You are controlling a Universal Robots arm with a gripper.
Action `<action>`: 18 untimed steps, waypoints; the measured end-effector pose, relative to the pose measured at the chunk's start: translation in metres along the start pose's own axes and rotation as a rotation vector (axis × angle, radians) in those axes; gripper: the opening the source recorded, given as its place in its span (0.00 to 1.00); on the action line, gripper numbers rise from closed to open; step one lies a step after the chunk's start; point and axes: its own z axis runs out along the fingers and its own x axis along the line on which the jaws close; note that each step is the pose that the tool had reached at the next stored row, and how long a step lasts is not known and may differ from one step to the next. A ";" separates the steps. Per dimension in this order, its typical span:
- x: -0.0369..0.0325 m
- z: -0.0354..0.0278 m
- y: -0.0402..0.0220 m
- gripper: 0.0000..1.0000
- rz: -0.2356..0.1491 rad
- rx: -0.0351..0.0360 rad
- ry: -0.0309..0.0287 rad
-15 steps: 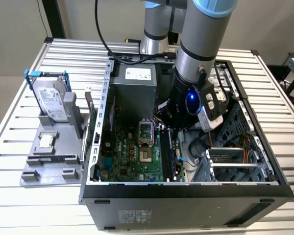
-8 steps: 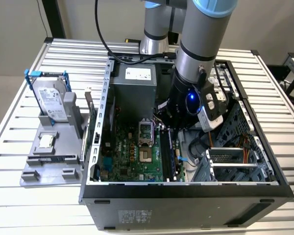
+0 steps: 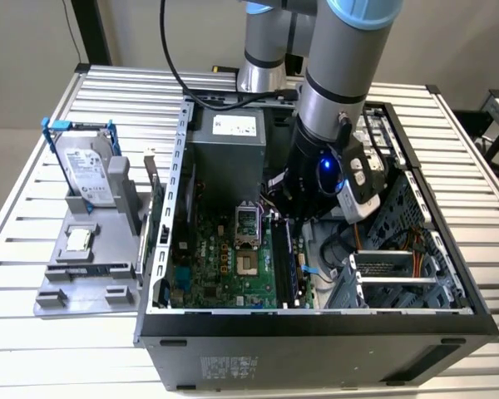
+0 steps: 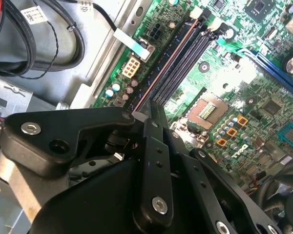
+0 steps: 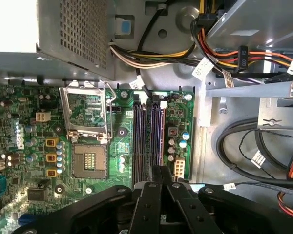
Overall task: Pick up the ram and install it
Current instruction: 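Insert the ram into the slot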
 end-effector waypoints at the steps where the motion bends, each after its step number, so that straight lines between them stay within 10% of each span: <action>1: 0.0000 0.0000 0.0000 0.00 -0.015 0.0004 -0.0013; 18: 0.0011 -0.0007 0.0001 0.00 -0.043 0.0015 -0.0098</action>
